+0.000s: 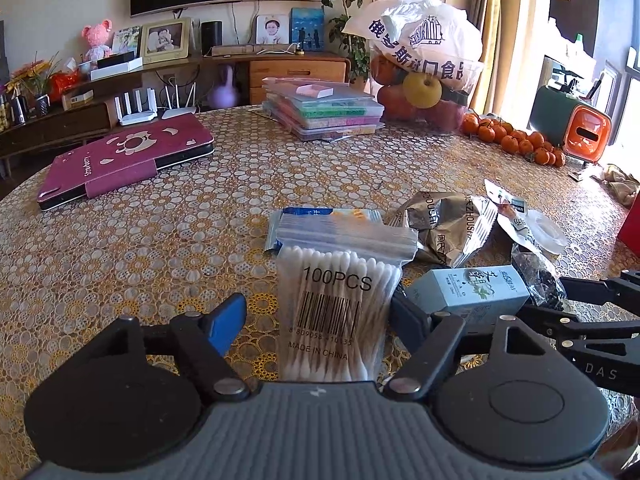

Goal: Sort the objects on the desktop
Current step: 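Grasp the cotton swab bag with the left tool while the right tool grasps the black clip bag, then carry the swab bag and clip bag with both tools over the red box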

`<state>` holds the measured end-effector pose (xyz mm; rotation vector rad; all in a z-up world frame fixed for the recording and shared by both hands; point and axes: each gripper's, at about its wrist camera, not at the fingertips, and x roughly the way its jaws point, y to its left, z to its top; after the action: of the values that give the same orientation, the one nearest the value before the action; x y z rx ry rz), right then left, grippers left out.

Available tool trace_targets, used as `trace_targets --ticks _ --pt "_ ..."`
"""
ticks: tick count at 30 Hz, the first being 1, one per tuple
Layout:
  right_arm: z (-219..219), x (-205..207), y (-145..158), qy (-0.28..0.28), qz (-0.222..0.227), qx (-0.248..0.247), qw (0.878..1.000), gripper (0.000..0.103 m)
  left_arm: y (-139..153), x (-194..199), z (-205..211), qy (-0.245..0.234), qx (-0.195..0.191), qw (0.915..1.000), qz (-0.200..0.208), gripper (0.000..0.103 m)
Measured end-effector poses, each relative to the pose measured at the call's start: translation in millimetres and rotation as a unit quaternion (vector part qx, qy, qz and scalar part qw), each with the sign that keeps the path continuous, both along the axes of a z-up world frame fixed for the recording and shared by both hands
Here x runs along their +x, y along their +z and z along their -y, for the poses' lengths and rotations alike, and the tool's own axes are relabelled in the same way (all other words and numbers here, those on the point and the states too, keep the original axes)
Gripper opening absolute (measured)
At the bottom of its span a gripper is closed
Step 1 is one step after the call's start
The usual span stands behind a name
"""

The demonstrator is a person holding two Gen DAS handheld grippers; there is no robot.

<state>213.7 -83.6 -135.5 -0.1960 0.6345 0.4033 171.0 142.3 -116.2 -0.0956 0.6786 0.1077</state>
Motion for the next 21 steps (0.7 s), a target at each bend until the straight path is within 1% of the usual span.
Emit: trace_targets --ticks 1,2,3,4,5,6,9,10,11,17,18,21 --pt "0 0 0 0.000 0.000 0.000 1.000 0.049 0 0 0 0.000 0.000 1.0000 -0.001 0.071" --pt "0 0 0 0.000 0.000 0.000 1.000 0.048 -1 0 1 -0.001 0.000 1.0000 -0.002 0.069" --pt "0 0 0 0.001 0.001 -0.001 1.000 0.045 -1 0 1 -0.001 0.000 1.0000 -0.004 0.069" --pt "0 -1 1 0.001 0.001 -0.002 1.000 0.040 -1 0 1 -0.001 -0.001 1.0000 -0.005 0.067" --pt "1 0 1 0.002 -0.001 -0.001 1.000 0.038 -1 0 1 -0.002 -0.002 1.0000 -0.005 0.063" --pt "1 0 1 0.002 -0.002 -0.001 1.000 0.036 -1 0 1 -0.003 -0.002 1.0000 -0.005 0.062" --pt "1 -2 2 0.002 0.000 -0.003 1.000 0.035 1 0 1 -0.005 0.000 1.0000 -0.004 0.053" --pt "0 -2 2 0.001 0.002 -0.005 1.000 0.031 2 0 1 -0.005 0.001 1.0000 -0.004 0.051" --pt "0 -3 3 0.001 0.003 -0.006 1.000 0.031 2 0 2 -0.004 0.001 1.0000 -0.004 0.048" --pt "3 -5 7 0.001 0.007 -0.003 1.000 0.023 5 -2 1 0.000 -0.001 1.0000 -0.005 0.037" --pt "4 -7 8 0.000 0.010 -0.003 1.000 0.021 6 -2 1 0.003 0.001 1.0000 -0.005 0.037" --pt "6 -10 12 -0.002 0.017 -0.002 1.000 0.020 10 -4 1 0.005 -0.002 1.0000 -0.002 0.035"
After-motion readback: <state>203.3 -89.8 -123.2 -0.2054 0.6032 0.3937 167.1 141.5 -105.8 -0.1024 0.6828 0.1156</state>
